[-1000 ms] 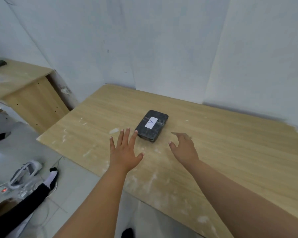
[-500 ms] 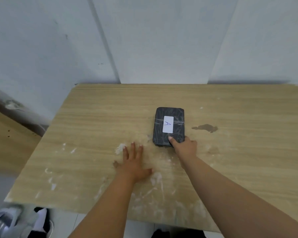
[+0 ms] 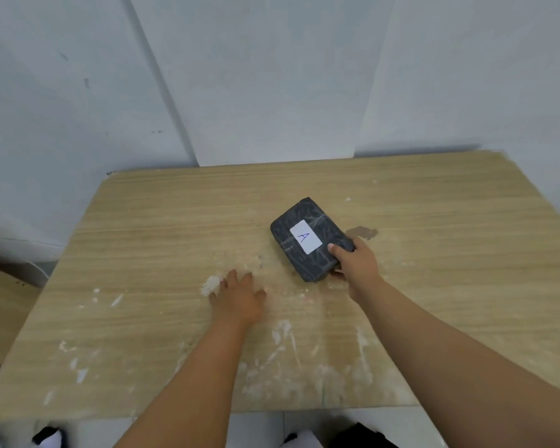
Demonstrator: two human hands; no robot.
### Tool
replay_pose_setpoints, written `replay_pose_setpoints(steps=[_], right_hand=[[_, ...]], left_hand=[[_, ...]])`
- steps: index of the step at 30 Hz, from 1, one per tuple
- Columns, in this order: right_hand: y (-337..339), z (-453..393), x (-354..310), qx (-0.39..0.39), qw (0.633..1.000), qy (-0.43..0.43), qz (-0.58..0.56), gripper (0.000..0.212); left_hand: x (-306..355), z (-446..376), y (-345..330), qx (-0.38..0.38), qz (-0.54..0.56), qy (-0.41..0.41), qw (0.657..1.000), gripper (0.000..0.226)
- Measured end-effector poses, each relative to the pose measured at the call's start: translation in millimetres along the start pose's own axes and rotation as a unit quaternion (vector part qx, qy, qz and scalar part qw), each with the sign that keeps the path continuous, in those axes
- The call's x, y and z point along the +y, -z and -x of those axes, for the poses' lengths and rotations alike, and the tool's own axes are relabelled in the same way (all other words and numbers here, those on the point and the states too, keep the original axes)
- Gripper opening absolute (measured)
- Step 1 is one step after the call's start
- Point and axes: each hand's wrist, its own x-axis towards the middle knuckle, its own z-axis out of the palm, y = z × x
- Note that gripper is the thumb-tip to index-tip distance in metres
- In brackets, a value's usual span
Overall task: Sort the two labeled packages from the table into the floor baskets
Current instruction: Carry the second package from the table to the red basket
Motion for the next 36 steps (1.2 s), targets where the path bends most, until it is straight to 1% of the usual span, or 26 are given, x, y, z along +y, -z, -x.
replay_pose_setpoints(steps=[2, 5, 8, 10, 12, 14, 16, 20, 21, 25, 27, 29, 32, 36], right_hand=[[26, 7, -12, -0.013, 1.000, 0.002, -0.024, 0.032], [68, 19, -29, -0.005, 0.999, 0.022, -0.037, 0.026], [115, 25, -41, 0.008, 0.998, 0.027, -0.054, 0.019], [150, 29, -45, 0.022, 0.997, 0.026, -0.070, 0.016], [189, 30, -46, 0.039, 0.995, 0.025, -0.083, 0.013], [233, 32, -45, 0.057, 0.994, 0.024, -0.091, 0.013], [280, 34, -42, 0.077, 0.992, 0.023, -0.096, 0.012], [386, 32, -36, 0.116, 0.988, 0.032, -0.100, 0.013], [413, 31, -35, 0.128, 0.986, 0.035, -0.100, 0.016], [516, 24, -31, 0.169, 0.980, 0.052, -0.094, 0.040], [561, 20, -29, 0.190, 0.976, 0.056, -0.087, 0.047], [601, 18, -27, 0.210, 0.972, 0.058, -0.087, 0.046], [655, 11, -25, 0.217, 0.969, 0.048, -0.105, 0.043], [726, -17, -23, 0.246, 0.963, 0.048, -0.102, 0.040]], left_hand=[[21, 3, 9, 0.048, 0.097, -0.007, 0.994, 0.061], [70, 9, 26, 0.085, 0.229, -0.060, 0.968, 0.060], [129, 21, 36, 0.102, 0.304, -0.116, 0.940, 0.057], [168, 32, 33, 0.094, 0.333, -0.163, 0.924, 0.052], [209, 45, 22, 0.073, 0.347, -0.212, 0.911, 0.045], [251, 60, 4, 0.039, 0.364, -0.240, 0.899, 0.037], [296, 77, -16, 0.001, 0.387, -0.243, 0.889, 0.033], [391, 115, -60, -0.052, 0.423, -0.228, 0.876, 0.033], [416, 123, -71, -0.057, 0.430, -0.229, 0.872, 0.034], [512, 151, -115, -0.048, 0.435, -0.238, 0.867, 0.040], [558, 163, -135, -0.051, 0.442, -0.240, 0.863, 0.041], [600, 174, -151, -0.054, 0.434, -0.249, 0.864, 0.042], [662, 182, -174, -0.056, 0.424, -0.260, 0.866, 0.040], [749, 179, -204, -0.056, 0.405, -0.276, 0.870, 0.035]])
